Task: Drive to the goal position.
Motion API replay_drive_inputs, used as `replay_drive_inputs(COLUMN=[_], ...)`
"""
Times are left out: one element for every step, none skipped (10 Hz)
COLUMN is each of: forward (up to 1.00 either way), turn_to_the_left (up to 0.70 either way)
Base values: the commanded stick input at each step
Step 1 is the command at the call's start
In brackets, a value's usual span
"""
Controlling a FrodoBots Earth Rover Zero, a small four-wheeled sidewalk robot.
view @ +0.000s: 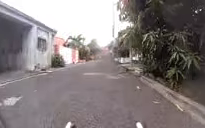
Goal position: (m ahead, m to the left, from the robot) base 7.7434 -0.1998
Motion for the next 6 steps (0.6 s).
replay_drive_inputs(forward=[0.7,0.7,0.7,0.7,0.7,0.7], turn_to_the_left=[0.0,0.0,0.0,0.0,0.0,0.0])
